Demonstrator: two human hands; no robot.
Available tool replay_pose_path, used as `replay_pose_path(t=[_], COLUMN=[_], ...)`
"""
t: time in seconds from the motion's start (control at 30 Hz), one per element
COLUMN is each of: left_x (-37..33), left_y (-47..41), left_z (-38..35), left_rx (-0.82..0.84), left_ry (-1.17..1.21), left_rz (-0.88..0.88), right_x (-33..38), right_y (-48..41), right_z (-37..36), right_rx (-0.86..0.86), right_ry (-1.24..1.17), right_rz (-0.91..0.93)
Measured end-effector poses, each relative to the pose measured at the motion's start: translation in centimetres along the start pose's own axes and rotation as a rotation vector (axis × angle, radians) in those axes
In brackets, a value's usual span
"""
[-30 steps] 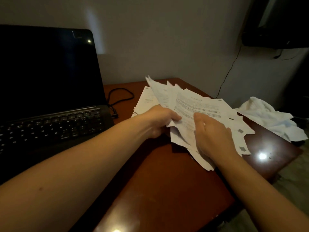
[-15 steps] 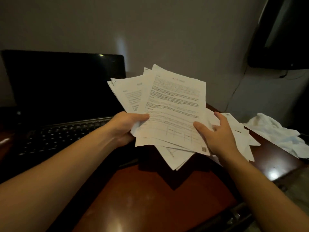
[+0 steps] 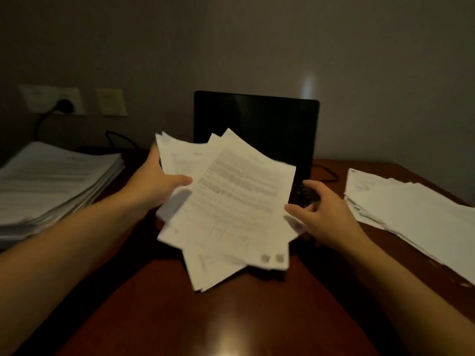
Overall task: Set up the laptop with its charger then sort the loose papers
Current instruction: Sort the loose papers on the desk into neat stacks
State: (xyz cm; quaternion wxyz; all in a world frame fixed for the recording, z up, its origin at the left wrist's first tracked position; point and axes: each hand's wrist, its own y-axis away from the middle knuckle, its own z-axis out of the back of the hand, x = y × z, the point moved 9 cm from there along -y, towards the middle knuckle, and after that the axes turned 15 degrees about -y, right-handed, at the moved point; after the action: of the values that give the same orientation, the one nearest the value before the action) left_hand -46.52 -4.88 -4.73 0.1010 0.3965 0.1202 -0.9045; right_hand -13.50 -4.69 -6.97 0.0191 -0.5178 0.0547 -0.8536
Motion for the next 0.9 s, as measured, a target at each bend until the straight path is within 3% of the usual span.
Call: replay_pose_path(t=[0.07,0.1,0.13,0.2,0.3,0.43,0.57,0.63,0.77,0.9], left_x=[0.4,-0.3,-0.8,-0.5,1.0,2.7,3.3,2.8,2.3,2.9], left_y=[1.1,2.2,3.8,6.6,6.9,6.2,5.7,6.0,8.7,7.7], left_z=[0.5,-1.1,-3.2,-7.1,-9.1,-8.9,-9.0,-8.6,-9.2,-9.8], left_rx=[-0.111,-0.058,0.075,0.381,0.512,0.432,0.338,0.346,0.533,0.495], left_ry=[-0.497,-0.66,-0.724,-0.76,-0.872,-0.824,-0.777,-0.748,-0.928,-0.956], left_rz=[-0.211,-0.402,-0.575,-0.719,-0.707,-0.522,-0.322,-0.364,-0.69,-0.583], right_x=[1.5,1.7,1.7,1.7,1.5,1.2,1.2,1.3,1.7,1.3], right_y=[0.5,0.7,0.9,1.3,2.0,4.0,5.0,5.0,5.0,4.5], right_z=[-2.1,-3.1,-4.0,-5.6,-6.9,-8.2,-9.3,-9.1,-8.3,-8.5], right_rx=[-0.017,-0.002,0.026,0.08,0.171,0.315,0.349,0.316,0.242,0.289], right_ry=[0.307,0.335,0.34,0.349,0.299,0.226,0.114,0.152,0.157,-0.087], right_rz=[0.145,0.153,0.141,0.117,0.057,-0.061,-0.13,-0.122,-0.079,-0.21])
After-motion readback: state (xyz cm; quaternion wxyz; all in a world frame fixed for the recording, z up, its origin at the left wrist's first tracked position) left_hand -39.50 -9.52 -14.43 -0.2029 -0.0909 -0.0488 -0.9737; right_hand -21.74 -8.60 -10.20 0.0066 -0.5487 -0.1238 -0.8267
